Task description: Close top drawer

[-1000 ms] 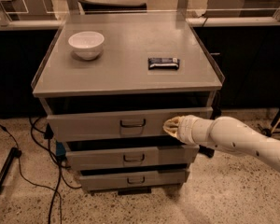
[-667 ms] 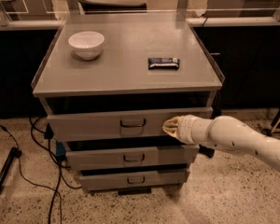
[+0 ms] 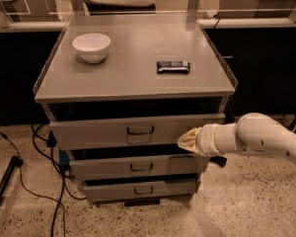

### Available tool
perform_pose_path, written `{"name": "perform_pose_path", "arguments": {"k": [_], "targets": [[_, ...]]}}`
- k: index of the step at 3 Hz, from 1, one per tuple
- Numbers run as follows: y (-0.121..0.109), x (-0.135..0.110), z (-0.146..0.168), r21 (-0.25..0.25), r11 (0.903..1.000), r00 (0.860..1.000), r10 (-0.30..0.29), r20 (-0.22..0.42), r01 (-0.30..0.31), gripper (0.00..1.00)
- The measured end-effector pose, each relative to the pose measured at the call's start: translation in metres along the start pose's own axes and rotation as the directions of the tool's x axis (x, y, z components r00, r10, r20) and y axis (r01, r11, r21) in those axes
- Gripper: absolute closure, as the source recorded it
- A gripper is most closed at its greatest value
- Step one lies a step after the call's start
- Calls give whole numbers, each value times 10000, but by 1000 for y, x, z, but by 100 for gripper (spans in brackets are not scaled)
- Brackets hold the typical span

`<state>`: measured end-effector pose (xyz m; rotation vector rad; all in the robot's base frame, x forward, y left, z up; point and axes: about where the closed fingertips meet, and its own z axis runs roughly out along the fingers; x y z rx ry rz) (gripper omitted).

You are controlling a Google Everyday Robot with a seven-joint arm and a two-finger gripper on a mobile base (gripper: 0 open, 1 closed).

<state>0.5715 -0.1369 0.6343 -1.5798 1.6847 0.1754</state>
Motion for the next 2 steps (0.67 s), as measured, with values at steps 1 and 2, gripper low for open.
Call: {"name": "perform_pose_path", "arguments": {"k": [1,2], "targets": [[49,8,-32,-1495,9841,9953,935,-253,-963,100],[65,4,-34,-2135,9722,9954,948,-165,-961,83]]}}
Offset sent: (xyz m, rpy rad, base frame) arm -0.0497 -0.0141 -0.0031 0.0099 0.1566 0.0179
